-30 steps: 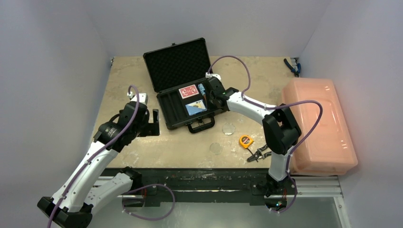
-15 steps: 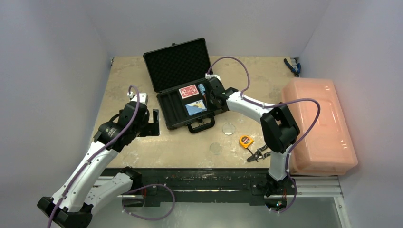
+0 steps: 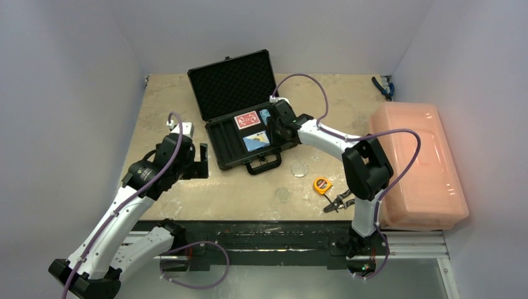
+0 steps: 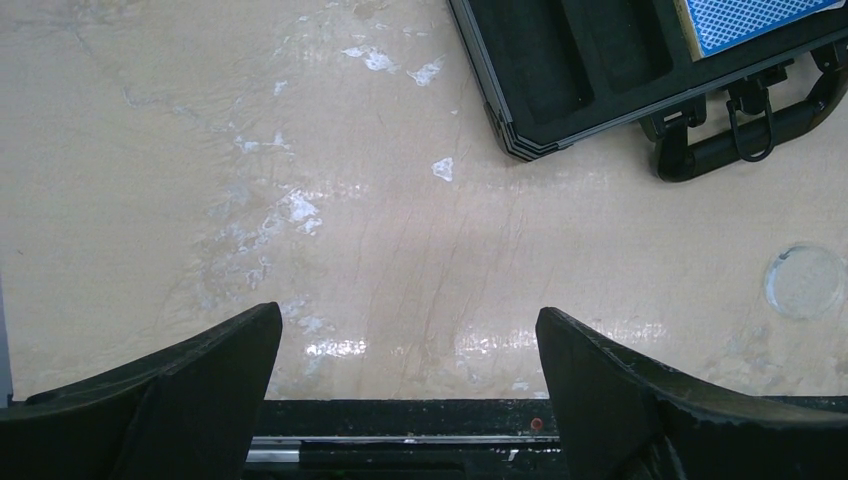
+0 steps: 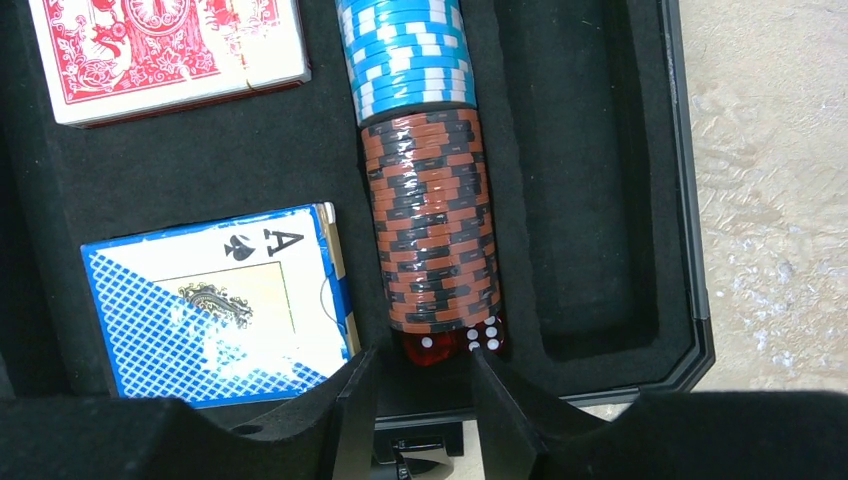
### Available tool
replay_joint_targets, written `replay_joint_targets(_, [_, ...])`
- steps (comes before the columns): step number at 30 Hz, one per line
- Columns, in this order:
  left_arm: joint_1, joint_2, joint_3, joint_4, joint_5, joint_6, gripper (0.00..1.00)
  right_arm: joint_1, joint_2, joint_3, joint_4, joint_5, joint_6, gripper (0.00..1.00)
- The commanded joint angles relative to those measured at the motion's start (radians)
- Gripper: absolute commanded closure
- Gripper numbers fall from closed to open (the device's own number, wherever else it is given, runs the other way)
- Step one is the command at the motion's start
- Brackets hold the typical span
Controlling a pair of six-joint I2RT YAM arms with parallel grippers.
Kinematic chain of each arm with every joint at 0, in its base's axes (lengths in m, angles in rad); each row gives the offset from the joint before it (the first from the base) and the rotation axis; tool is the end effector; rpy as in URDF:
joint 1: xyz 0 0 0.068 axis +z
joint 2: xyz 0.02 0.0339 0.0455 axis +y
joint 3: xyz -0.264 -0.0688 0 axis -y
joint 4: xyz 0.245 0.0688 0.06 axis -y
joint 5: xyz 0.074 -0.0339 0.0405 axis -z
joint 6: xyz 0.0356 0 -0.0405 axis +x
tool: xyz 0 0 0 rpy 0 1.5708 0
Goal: Pack up texas hold em set
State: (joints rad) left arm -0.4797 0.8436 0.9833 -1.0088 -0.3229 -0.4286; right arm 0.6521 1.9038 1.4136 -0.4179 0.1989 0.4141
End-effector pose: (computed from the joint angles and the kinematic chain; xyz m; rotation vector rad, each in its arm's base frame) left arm 0.1368 -0.0584 0.3219 -0.0809 2.3797 -0.0338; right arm 0.3363 0.2479 0.2147 -0.2086 2.4578 0.2192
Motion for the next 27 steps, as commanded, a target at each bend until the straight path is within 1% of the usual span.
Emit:
replay_joint_targets(1, [0.004,-0.008,-0.008,0.031,-0.039,0.002,0.00,0.003,-0.070,0.041,0.013,-0.014,-0.007,0.55])
replay_joint_targets(9, [0.004,0.048,0.010,0.019,-0.041,0.006,0.00,0.003,-0.169,0.011,-0.022,0.027,0.007,0.48])
replay_joint_targets(13, [0.004,0.056,0.011,0.031,-0.009,0.029,0.00,0.003,-0.223,-0.033,-0.031,0.052,0.016,0.42])
replay_joint_targets(15, [0.004,0.044,-0.001,0.056,0.050,0.056,0.00,0.003,-0.254,-0.064,-0.032,0.066,0.024,0.37])
replay_joint_targets(17, [0.004,0.030,-0.008,0.079,0.101,0.070,0.00,0.002,-0.295,-0.102,-0.016,0.071,0.031,0.28])
replay_joint_targets(20, [0.004,0.002,0.008,0.073,0.089,0.055,0.00,0.003,-0.367,-0.173,0.024,0.083,0.040,0.14])
replay_joint_targets(22, [0.004,-0.037,-0.027,0.118,0.080,0.055,0.00,0.003,-0.418,-0.223,0.051,0.101,0.045,0.03])
replay_joint_targets(23, [0.004,-0.048,-0.033,0.123,0.078,0.052,0.00,0.003,-0.442,-0.240,0.065,0.109,0.046,0.01])
replay_joint_targets(26, [0.004,-0.044,-0.018,0.088,0.073,0.044,0.00,0.002,-0.504,-0.301,0.096,0.151,0.066,0.01])
replay_joint_targets(27, [0.004,-0.035,-0.010,0.066,0.042,0.027,0.00,0.002,-0.519,-0.314,0.098,0.173,0.082,0.01])
